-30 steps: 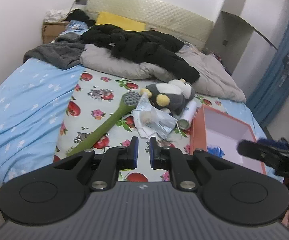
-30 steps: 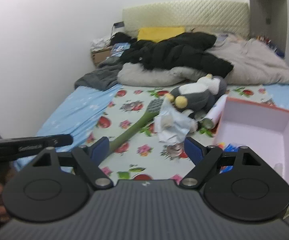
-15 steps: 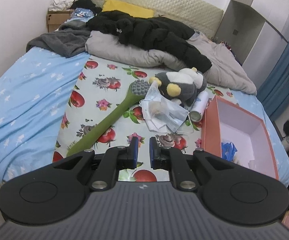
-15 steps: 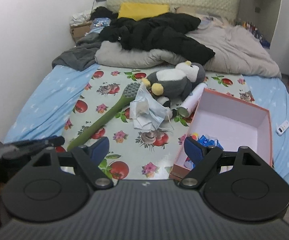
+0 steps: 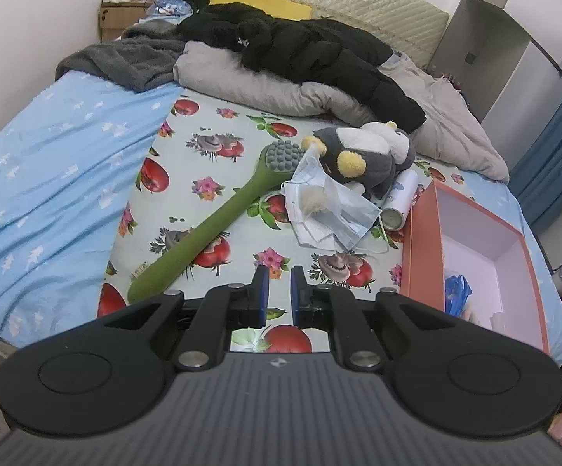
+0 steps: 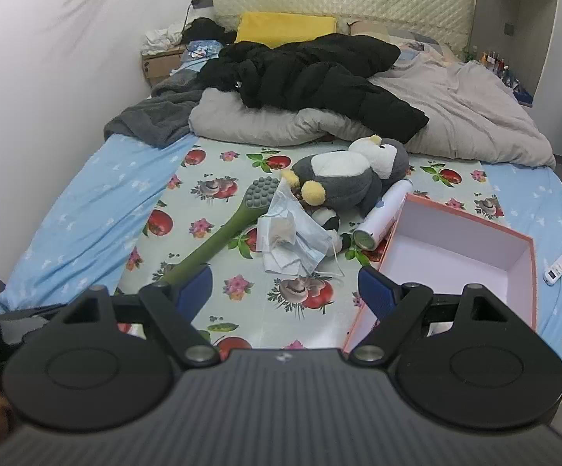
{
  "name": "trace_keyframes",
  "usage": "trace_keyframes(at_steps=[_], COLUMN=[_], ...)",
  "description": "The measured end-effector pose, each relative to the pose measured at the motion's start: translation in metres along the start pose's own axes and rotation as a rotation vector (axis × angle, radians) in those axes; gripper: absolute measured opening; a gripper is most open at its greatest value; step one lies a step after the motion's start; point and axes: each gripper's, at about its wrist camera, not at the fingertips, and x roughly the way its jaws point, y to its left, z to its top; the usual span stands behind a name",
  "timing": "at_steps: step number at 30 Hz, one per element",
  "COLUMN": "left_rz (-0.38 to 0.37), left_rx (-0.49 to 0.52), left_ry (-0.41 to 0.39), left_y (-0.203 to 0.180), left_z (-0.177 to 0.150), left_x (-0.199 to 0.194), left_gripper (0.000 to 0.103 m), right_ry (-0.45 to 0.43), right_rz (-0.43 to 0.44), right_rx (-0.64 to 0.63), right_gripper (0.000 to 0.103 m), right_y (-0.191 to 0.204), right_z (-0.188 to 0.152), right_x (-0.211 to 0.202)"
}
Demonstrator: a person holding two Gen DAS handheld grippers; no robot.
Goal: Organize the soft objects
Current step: 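Move both open tools back toward the pile on the bed, then grasp the crumpled white tissue with the left tool while the right tool grasps the blue face mask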
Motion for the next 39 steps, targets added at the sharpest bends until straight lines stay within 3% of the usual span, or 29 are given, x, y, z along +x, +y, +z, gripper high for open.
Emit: trace_keyframes(at_steps=[15,29,30,32,33,39], left_rz=[-0.024,-0.112,-0.122,-0.144,-0.153,-0.208], left_rx=[-0.023,0.015,0.019,0.023,0.025,0.016], left_ry=[0.056,0.098,0.101,0.098,0.090,0.076], left_y=[0.006,-0.006,-0.007,-0.011,-0.012,-0.018], left_z=[0.020,0.046,0.048,0.053,0.054,0.065], left_x=[0.068,0.186,0.196,0.215,0.224,0.278], left_gripper=[0.013,0.014,0.014,0.034,0.039,0.041], right_ry=[0.027,0.172,0.183,0.199,0.204,0.185], right_rz=[0.006,0.035,0.038,0.051,0.050,0.005], right_rx=[0.007,0.028,0.035,0.057,0.073,0.101], right_gripper=[0.084,0.084,0.084,0.084,0.084,0.083], right_y=[-0.002,-0.006,-0.010,-0.019,-0.024,-0.048], right_z=[0.037,0.034,0.034,0.032,0.032,0.027], right_x=[0.061,0.168,0.177,0.196,0.205,0.257])
